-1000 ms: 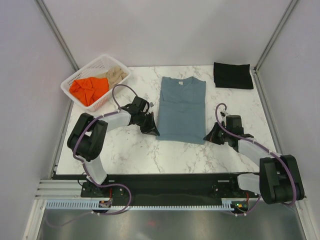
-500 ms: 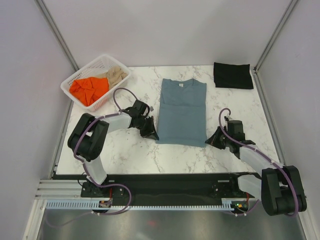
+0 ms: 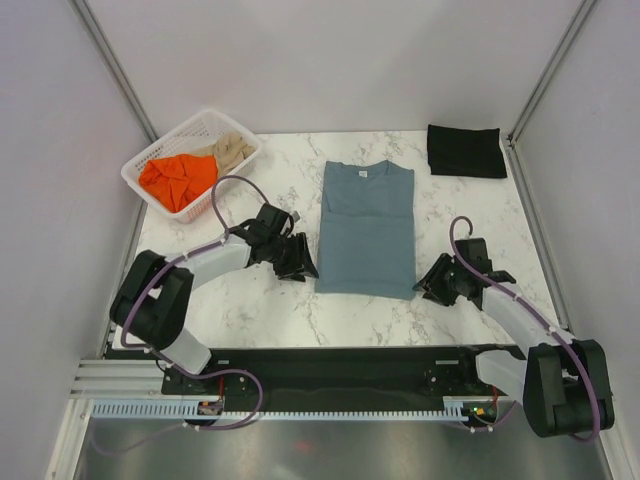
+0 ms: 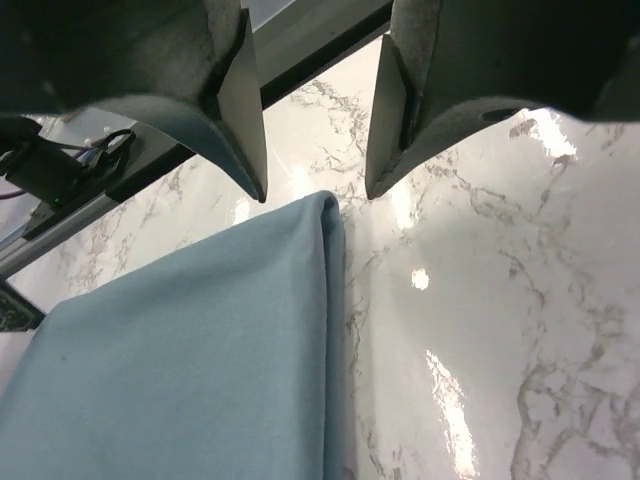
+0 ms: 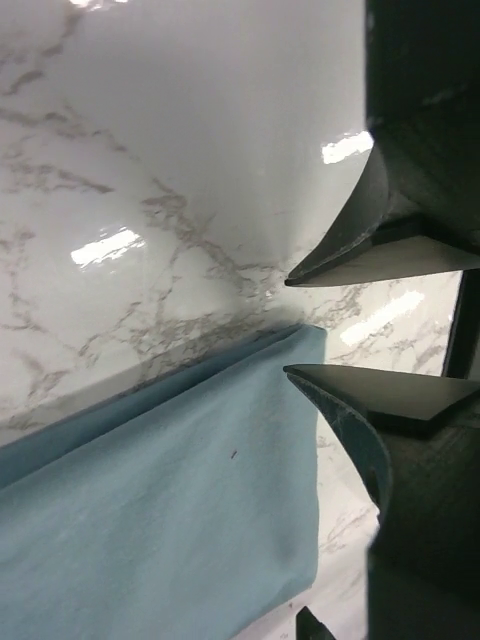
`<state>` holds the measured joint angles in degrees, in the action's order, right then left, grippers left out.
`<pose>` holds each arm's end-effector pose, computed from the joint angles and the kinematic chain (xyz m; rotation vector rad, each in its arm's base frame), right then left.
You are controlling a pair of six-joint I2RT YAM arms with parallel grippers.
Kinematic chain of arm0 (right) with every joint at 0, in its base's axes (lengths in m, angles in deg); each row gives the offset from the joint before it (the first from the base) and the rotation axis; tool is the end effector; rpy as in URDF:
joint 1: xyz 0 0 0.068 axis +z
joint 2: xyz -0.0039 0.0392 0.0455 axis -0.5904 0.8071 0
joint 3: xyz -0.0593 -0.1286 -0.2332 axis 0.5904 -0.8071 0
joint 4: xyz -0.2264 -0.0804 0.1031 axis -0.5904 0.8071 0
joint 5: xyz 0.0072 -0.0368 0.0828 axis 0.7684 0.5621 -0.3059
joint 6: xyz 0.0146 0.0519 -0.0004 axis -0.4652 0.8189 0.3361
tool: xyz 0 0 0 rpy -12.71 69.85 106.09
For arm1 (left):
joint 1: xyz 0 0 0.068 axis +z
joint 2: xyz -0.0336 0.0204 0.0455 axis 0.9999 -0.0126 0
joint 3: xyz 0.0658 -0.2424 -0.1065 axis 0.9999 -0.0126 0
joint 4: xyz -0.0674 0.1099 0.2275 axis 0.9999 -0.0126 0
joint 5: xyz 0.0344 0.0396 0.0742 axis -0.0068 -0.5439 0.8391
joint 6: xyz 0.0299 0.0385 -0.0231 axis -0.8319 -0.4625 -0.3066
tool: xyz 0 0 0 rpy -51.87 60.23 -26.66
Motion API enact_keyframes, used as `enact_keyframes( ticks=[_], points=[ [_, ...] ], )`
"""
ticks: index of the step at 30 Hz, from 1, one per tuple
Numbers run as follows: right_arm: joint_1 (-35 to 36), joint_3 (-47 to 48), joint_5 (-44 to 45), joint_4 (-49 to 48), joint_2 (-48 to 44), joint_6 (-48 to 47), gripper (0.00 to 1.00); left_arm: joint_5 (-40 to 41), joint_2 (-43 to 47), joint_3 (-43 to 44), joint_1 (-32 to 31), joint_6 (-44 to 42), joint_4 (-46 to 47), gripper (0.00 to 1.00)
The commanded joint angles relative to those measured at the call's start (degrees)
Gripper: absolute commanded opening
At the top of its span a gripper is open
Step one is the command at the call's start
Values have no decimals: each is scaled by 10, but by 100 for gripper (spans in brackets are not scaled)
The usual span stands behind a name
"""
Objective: Fold and stack the t-shirts
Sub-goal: Fold the tshirt
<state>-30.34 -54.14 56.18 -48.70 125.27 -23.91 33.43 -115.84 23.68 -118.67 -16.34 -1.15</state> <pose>0.1872 0.0272 0.1559 0.7582 2.5636 0.5893 0.2595 -0.1618 0.1669 -0.0170 2.7910 -0.8601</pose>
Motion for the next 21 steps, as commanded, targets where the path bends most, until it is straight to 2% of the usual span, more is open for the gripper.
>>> enact_keyframes(
  ticks=[1,5,9,13,21],
  points=[
    [6,-1,2,54,-38,106,47,39,53,-15,-8,47,5,52],
    [8,-18,29,50,-87,171,53,14,50,-38,-18,86,34,55],
    [13,-34,40,28,-120,222,54,-30,37,-72,-18,125,97,53],
    [14,-42,45,17,-110,237,54,-46,28,-96,-21,153,150,53],
    [36,-72,53,-28,-95,272,54,-46,11,-108,-27,153,154,53]
  ],
)
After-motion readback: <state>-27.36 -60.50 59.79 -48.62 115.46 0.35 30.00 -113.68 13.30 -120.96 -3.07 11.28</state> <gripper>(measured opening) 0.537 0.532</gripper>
